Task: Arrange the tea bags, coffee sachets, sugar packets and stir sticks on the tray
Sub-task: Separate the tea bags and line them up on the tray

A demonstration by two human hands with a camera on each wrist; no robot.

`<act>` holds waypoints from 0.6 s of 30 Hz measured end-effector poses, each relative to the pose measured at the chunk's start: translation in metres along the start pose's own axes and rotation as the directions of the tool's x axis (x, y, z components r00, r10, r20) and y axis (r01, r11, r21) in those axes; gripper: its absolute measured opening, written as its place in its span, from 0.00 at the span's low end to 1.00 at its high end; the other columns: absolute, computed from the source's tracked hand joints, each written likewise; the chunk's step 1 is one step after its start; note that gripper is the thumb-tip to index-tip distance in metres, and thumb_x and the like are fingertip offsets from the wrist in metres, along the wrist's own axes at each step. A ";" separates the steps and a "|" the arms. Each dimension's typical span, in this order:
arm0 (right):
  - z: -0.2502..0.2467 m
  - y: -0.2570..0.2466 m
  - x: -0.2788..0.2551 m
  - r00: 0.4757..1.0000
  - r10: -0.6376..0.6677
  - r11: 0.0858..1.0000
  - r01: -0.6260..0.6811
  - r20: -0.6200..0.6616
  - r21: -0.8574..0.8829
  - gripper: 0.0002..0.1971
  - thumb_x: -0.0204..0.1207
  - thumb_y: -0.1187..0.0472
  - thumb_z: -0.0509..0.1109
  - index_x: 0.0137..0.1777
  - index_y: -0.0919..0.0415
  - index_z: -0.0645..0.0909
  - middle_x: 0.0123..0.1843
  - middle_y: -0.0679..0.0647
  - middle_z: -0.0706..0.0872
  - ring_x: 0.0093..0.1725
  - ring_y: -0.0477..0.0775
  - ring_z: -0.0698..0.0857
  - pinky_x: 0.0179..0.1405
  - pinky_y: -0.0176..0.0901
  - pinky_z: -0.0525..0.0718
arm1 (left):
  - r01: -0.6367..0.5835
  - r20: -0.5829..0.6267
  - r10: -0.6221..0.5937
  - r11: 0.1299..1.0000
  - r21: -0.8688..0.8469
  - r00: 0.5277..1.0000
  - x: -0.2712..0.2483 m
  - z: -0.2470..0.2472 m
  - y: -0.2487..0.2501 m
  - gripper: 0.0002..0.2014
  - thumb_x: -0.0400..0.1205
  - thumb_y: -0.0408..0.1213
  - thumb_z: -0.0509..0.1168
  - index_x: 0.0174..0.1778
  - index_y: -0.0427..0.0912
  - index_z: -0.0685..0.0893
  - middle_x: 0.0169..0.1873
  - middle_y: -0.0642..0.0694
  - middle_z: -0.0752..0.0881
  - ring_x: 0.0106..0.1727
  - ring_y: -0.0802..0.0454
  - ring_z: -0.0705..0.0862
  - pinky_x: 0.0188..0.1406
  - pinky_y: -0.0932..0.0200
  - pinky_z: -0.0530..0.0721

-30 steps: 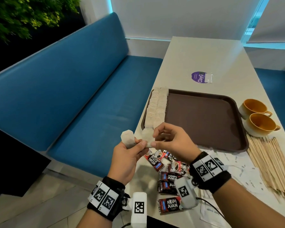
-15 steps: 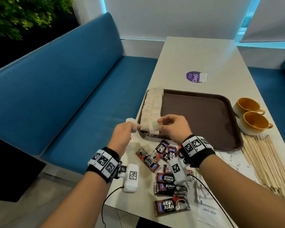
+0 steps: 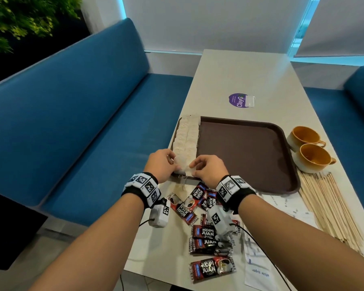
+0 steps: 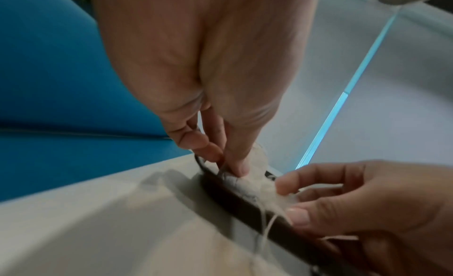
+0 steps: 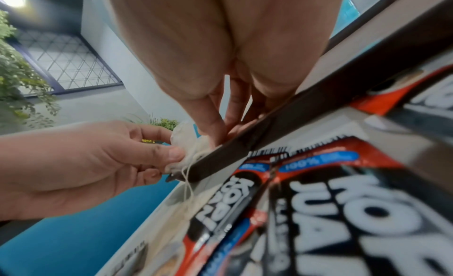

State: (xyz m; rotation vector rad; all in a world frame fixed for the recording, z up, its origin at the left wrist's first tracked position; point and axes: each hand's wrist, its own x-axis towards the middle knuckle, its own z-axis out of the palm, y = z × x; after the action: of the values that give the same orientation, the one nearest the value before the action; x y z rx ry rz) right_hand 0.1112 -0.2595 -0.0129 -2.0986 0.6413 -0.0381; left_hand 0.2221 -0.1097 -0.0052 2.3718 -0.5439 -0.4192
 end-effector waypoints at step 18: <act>0.002 0.003 0.001 0.999 0.001 1.000 -0.001 -0.047 -0.017 0.05 0.72 0.60 0.84 0.43 0.50 0.92 0.33 0.46 0.84 0.34 0.45 0.81 0.37 0.35 0.78 | -0.292 0.007 0.294 0.945 0.145 0.956 -0.013 0.001 -0.004 0.05 0.79 0.37 0.75 0.41 0.52 0.89 0.42 0.60 0.79 0.45 0.58 0.77 0.46 0.65 0.73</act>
State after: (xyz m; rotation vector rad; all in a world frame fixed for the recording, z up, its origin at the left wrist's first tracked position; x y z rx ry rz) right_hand 0.1108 -0.2600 -0.0168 -2.1192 0.6729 -0.0814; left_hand 0.2118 -0.1009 -0.0063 2.3756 -0.9337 -0.2341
